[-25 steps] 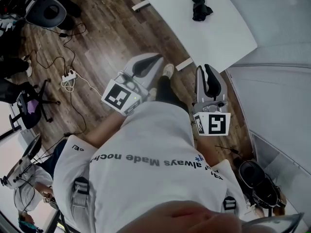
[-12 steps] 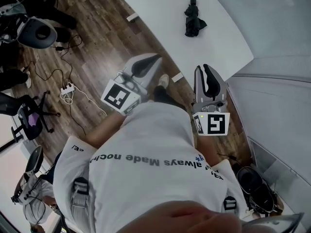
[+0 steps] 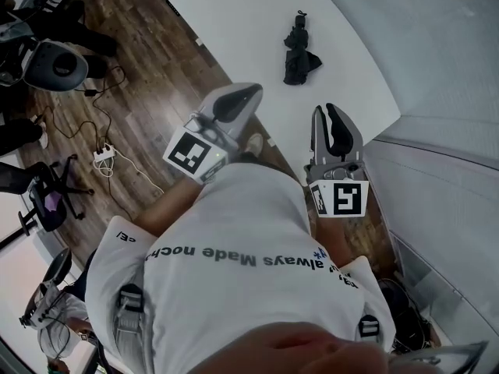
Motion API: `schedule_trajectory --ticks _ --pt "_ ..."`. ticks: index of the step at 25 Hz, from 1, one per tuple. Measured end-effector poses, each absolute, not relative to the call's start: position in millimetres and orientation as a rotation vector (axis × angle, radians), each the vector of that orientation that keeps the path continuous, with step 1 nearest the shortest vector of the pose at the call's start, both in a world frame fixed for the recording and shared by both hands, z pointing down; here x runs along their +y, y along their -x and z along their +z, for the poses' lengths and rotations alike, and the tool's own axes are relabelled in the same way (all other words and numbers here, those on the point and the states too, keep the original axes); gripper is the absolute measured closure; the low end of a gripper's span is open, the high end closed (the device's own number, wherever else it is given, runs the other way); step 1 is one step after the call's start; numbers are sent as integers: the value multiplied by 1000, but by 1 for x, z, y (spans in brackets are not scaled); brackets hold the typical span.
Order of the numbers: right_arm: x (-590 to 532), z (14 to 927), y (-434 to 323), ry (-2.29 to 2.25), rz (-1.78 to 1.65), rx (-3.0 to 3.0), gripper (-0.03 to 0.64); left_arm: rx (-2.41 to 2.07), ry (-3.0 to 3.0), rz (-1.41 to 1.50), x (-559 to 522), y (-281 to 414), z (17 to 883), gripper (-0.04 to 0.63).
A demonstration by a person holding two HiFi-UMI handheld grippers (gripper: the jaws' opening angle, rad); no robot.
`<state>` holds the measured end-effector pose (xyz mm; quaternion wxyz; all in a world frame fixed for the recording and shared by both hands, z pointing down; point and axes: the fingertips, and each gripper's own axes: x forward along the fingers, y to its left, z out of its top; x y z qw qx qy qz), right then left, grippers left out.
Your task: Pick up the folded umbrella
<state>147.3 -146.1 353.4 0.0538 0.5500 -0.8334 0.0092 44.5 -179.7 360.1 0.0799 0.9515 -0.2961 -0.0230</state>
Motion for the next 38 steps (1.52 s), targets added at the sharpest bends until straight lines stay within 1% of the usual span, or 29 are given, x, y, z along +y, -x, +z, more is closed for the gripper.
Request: schedule_trajectory --ticks 10,16,24,33,38 --pt "-205 368 -157 -1658 45 -2540 551 -890 -2816 -42 -234 -56 380 592" --pt "-229 351 -136 -1683 29 -2517 551 -839 -2830 -33 -259 -41 369 592" --pt "-226 327 -124 -1716 -7 -2473 548 -846 -2863 -78 -267 -21 337 592" --pt "-256 383 -137 -1688 149 -2378 478 -816 -2863 -58 -266 -26 339 592" --pt "-268 436 -127 -1697 306 -2304 437 -822 -2859 -61 -255 1 338 592"
